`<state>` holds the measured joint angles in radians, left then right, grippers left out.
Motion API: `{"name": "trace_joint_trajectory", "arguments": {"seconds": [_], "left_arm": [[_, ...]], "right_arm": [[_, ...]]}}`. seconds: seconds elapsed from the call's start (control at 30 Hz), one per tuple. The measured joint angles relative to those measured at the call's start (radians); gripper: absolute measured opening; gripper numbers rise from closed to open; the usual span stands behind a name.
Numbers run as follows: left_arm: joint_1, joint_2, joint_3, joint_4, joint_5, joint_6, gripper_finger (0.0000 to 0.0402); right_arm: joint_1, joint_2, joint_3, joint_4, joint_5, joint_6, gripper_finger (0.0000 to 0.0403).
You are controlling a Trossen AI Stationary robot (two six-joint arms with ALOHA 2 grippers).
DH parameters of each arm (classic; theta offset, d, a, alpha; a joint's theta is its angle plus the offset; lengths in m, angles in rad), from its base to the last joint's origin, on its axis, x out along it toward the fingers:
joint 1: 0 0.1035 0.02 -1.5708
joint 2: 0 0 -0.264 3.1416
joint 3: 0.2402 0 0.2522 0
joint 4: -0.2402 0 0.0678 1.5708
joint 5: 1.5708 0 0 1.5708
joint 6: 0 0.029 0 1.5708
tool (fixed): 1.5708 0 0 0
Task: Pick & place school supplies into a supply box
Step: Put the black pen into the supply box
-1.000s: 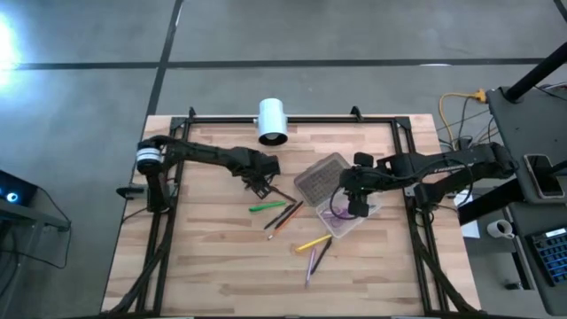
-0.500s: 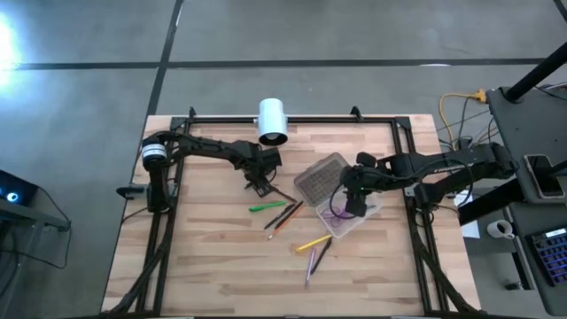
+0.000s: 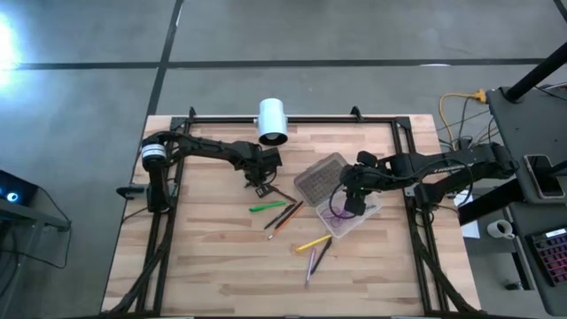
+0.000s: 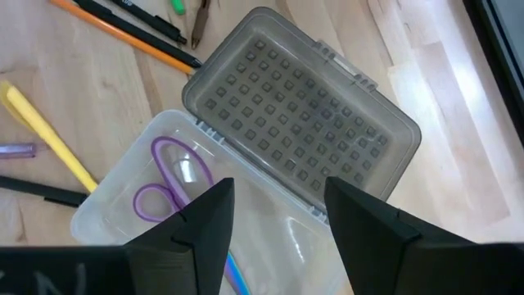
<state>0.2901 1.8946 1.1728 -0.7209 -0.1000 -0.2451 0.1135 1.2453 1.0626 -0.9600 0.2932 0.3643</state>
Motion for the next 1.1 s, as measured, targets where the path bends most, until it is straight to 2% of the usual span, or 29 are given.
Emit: {"name": "trace_joint_trajectory", "arguments": {"seconds": [0.17, 0.53, 0.73, 0.97, 1.1], "left_arm": [[0.0, -0.001, -0.001, 0.004, -0.006, 0.0, 0.0015], [0.002, -0.063, 0.011, -0.004, 0.007, -0.027, 0.001], [-0.043, -0.112, 0.051, 0.001, 0.015, -0.073, 0.001], [-0.139, -0.127, 0.174, 0.053, 0.056, -0.158, 0.001], [-0.182, -0.093, 0.294, 0.089, 0.068, -0.201, 0.001]], "right_arm": [[0.0, 0.0, 0.0, 0.0, -0.001, 0.049, 0.0182], [0.0, -0.006, 0.0, -0.008, -0.002, 0.047, 0.0182], [0.0, -0.051, -0.001, -0.031, -0.002, 0.048, 0.0174], [-0.001, -0.149, -0.001, -0.139, 0.136, 0.138, 0.0165], [-0.003, -0.208, -0.001, -0.201, 0.182, 0.218, 0.0164]]}}
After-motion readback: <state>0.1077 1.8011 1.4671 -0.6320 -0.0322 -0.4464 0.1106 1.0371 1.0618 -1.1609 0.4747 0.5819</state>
